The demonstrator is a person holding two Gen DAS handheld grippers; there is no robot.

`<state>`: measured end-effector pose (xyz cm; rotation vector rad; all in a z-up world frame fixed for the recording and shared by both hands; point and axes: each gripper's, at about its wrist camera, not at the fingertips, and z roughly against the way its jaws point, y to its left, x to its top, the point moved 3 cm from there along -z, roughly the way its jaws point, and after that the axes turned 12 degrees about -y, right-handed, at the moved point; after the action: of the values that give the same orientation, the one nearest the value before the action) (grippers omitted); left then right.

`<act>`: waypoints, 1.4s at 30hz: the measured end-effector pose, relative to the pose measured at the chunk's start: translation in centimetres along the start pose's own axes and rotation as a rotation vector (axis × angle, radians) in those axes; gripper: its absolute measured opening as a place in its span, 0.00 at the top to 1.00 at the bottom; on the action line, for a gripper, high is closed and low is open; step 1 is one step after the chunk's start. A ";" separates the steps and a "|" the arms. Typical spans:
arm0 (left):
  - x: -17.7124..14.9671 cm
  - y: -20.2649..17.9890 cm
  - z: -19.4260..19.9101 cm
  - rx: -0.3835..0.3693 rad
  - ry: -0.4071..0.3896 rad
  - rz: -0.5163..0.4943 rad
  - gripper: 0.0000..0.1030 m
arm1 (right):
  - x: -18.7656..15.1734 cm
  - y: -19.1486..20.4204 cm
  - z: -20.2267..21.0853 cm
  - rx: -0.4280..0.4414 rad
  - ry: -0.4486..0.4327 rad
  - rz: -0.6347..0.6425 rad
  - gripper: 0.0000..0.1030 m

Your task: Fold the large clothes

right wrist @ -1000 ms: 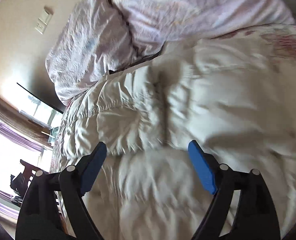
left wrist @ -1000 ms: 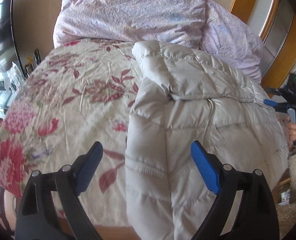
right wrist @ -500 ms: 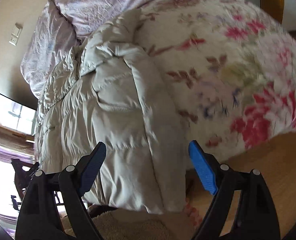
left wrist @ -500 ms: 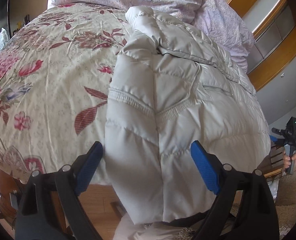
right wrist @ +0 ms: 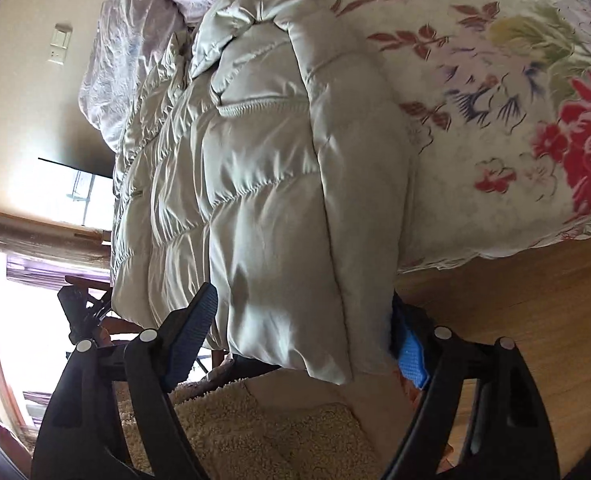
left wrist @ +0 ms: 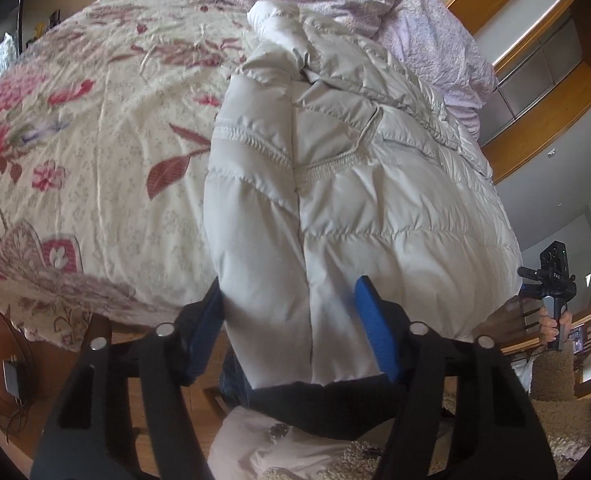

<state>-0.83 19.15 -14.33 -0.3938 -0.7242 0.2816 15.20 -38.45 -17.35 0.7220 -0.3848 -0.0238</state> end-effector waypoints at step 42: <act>24.9 -9.9 -0.7 0.226 -0.565 -0.184 0.86 | 20.7 19.6 2.7 -0.296 -0.852 0.442 0.82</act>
<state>18.59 19.65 4.13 -0.0231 -1.2608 0.2993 31.29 -28.54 4.15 0.2878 -1.3209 0.0315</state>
